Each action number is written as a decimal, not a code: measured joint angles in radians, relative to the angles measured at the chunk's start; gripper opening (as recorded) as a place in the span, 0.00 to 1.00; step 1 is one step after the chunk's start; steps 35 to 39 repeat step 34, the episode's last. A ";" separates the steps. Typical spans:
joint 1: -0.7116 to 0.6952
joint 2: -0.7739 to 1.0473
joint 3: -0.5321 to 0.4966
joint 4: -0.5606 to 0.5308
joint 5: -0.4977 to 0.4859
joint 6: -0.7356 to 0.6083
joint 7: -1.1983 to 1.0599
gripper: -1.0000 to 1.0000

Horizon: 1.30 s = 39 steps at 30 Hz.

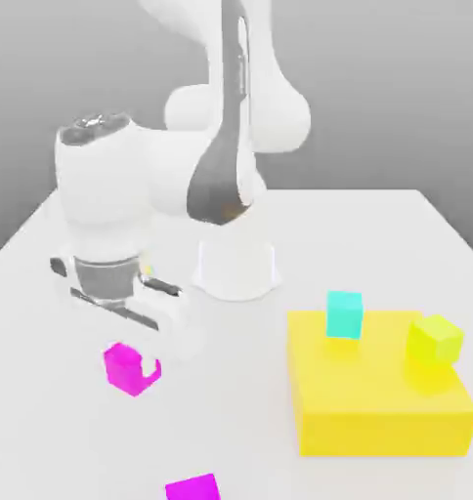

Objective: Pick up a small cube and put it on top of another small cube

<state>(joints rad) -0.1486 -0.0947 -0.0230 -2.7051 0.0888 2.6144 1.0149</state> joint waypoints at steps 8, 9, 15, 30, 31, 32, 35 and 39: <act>0.222 -0.286 0.172 -0.128 0.068 -0.156 0.017 0.00; 0.253 -0.321 0.192 -0.144 0.079 -0.175 0.017 0.00; 0.438 -0.505 0.301 -0.237 0.142 -0.265 0.019 0.00; 0.443 -0.344 0.347 -0.290 0.161 -0.052 0.021 1.00; 0.444 -0.373 0.343 -0.283 0.159 -0.088 0.020 1.00; 0.445 -0.405 0.338 -0.275 0.157 -0.128 0.020 1.00; 0.448 -0.473 0.326 -0.259 0.151 -0.212 0.020 1.00; 0.448 -0.473 0.326 -0.259 0.151 -0.212 0.020 1.00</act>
